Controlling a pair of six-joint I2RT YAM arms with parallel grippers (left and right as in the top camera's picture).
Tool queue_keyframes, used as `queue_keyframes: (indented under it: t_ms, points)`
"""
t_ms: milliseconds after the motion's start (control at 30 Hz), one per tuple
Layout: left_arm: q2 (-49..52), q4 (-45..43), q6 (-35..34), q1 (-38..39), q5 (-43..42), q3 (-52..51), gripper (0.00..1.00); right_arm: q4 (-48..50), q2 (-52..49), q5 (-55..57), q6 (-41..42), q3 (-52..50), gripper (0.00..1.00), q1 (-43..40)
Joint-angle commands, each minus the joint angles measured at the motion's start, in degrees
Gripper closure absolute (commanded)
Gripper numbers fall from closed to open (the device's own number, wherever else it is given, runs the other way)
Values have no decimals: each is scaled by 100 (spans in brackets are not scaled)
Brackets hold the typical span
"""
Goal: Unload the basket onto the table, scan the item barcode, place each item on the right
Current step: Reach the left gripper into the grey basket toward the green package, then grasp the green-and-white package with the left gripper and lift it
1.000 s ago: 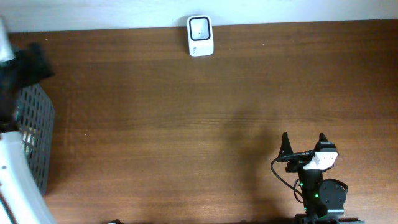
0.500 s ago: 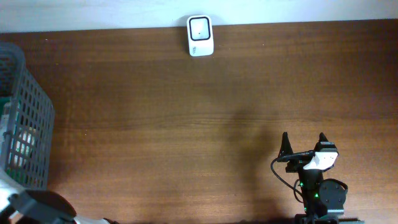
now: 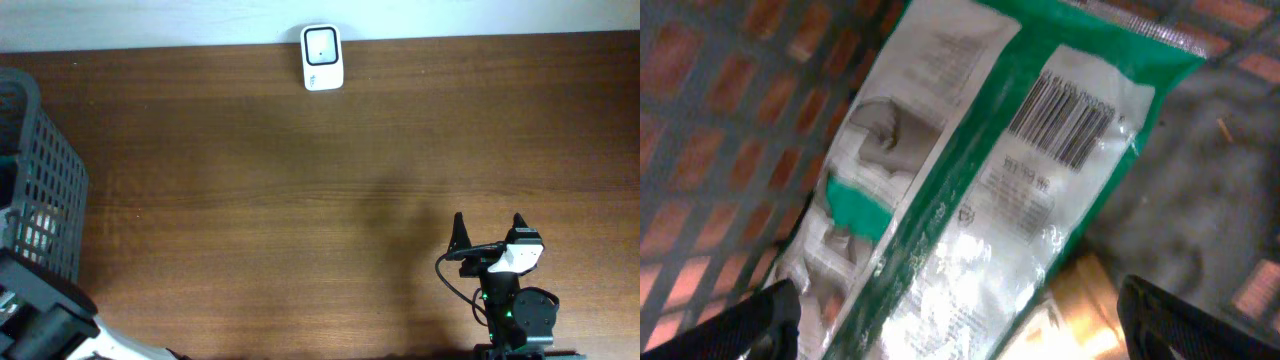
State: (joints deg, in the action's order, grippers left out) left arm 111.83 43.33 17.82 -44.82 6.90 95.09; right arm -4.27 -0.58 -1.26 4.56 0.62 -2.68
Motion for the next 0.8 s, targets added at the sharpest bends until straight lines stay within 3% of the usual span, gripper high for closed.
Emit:
queue_keyframes:
  t_ms: [0,400,467,533,567,767]
  points:
    - [428,-284,634,0,-173,-13,1,-28,37,66,37,-31,2,42]
    - [1165,-717,632,0,-157,-13,1,-28,37,66,39,-31,2,42]
    - [1176,-787,632,0,-153,-13,5,-28,37,66,39,-31,1,42]
    - [1176,-828,632,0,-151,-13,16,-28,37,66,39,-31,2,42]
    - [1176,-870,632,0,-133,-11,27,-28,37,66,37,-31,1,42]
    - [1075,-881,463,2,83,337,40,-28,37,66,39,-31,2,42]
